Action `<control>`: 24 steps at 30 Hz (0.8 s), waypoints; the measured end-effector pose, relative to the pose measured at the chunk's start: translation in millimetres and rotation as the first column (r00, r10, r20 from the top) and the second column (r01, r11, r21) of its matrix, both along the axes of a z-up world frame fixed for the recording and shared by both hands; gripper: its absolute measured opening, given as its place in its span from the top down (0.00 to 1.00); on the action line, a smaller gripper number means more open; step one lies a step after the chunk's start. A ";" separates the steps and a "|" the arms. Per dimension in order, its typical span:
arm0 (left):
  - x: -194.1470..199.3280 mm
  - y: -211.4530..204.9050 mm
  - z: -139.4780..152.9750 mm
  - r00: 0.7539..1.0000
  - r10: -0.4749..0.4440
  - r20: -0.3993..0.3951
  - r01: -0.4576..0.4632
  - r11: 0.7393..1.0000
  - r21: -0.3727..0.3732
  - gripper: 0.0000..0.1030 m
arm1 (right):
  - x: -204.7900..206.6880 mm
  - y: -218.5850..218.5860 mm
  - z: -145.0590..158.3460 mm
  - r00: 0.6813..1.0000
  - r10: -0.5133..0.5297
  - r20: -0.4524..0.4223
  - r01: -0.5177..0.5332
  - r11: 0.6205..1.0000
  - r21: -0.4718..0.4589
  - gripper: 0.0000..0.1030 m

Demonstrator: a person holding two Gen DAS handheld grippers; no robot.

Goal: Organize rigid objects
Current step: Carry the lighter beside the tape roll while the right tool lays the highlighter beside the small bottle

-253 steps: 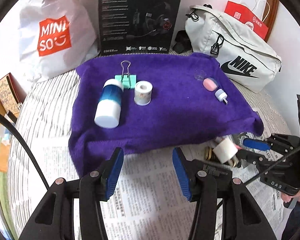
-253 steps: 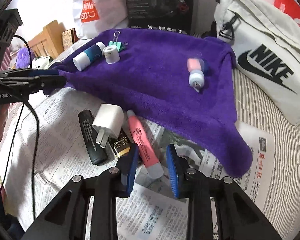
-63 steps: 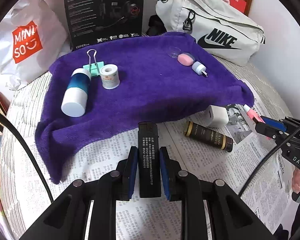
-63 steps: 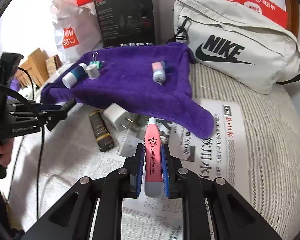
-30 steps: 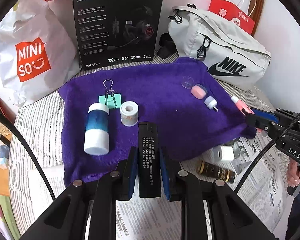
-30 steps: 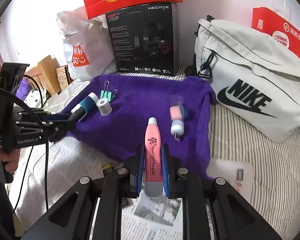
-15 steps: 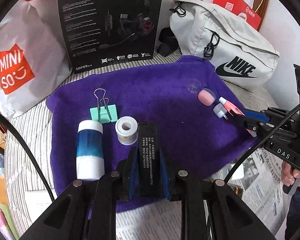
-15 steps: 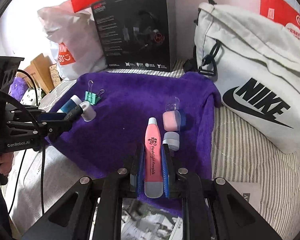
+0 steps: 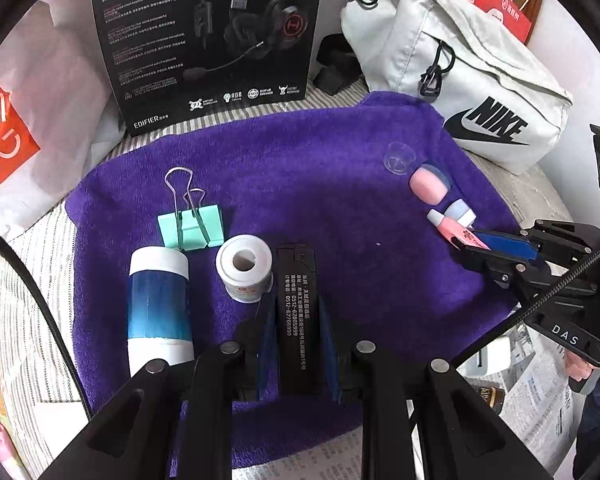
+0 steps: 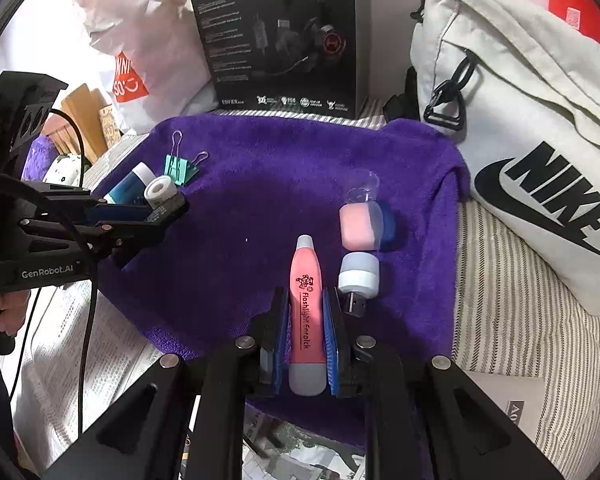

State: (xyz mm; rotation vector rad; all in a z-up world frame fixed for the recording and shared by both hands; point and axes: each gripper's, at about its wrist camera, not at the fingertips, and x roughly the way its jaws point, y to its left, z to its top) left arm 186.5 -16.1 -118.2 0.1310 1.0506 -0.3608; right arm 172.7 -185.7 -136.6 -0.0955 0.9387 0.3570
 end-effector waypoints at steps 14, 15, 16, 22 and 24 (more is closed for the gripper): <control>2.1 9.0 -9.2 1.000 0.011 -0.013 -0.011 1.000 0.028 0.79 | 3.8 4.0 -12.1 1.000 -0.005 -0.006 0.004 0.999 -0.045 0.84; 2.1 8.8 -9.1 1.000 0.011 -0.012 -0.011 1.000 0.029 0.79 | 3.9 4.7 -12.3 1.000 -0.002 -0.004 0.002 0.999 -0.049 0.84; 2.4 8.5 -8.9 1.000 0.012 -0.012 -0.011 1.000 0.029 0.79 | 4.4 4.5 -12.4 1.000 -0.002 -0.005 0.002 0.999 -0.047 0.84; 1.6 5.2 -9.2 1.000 0.010 -0.004 -0.010 0.999 0.045 0.79 | 3.3 7.3 -13.8 1.000 -0.002 -0.002 0.002 0.999 -0.049 0.83; 0.8 4.8 -9.4 1.000 0.011 0.000 -0.011 0.999 0.048 0.79 | 3.8 6.1 -13.6 1.000 -0.002 -0.004 0.002 0.999 -0.046 0.83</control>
